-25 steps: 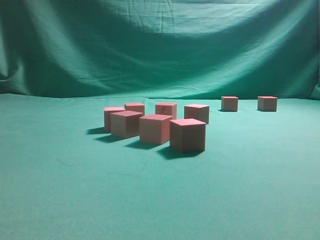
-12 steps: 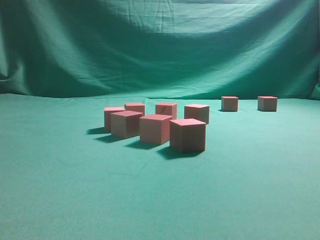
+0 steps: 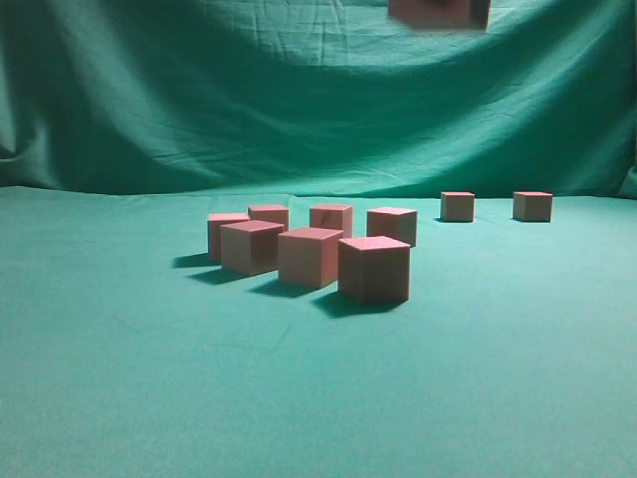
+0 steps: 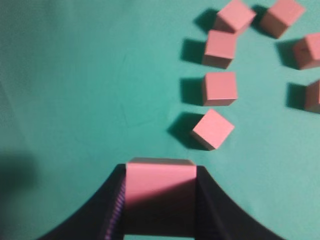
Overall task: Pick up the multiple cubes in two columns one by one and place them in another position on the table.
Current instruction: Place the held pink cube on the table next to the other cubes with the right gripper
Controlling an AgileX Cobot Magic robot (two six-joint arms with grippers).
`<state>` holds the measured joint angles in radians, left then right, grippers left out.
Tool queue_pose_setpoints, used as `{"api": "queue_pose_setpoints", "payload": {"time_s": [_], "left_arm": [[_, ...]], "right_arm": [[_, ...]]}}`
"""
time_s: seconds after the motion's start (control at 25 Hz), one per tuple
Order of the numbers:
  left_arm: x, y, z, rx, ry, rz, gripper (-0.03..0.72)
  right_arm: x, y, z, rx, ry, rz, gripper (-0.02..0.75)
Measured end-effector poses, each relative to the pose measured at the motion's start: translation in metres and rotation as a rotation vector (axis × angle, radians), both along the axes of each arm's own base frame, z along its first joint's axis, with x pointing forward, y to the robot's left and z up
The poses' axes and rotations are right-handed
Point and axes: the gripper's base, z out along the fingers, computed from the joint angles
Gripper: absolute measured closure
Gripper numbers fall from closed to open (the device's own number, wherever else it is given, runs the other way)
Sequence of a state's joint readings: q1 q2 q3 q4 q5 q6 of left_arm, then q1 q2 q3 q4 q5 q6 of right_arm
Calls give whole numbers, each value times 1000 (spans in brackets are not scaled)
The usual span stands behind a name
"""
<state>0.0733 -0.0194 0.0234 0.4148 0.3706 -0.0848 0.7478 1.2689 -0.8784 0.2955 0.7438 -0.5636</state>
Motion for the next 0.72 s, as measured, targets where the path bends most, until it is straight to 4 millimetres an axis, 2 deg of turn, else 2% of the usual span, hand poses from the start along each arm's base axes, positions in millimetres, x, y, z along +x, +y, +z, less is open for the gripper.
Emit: {"api": "queue_pose_setpoints", "payload": {"time_s": [0.28,0.48,0.72], "left_arm": [[0,0,0,0,0,0,688],[0,0,0,0,0,0,688],[0,0,0,0,0,0,688]], "right_arm": [[15,19,-41,-138,25,61,481],[21,28,-64,-130,142,-52,481],[29,36,-80,-98,204,-179,481]]}}
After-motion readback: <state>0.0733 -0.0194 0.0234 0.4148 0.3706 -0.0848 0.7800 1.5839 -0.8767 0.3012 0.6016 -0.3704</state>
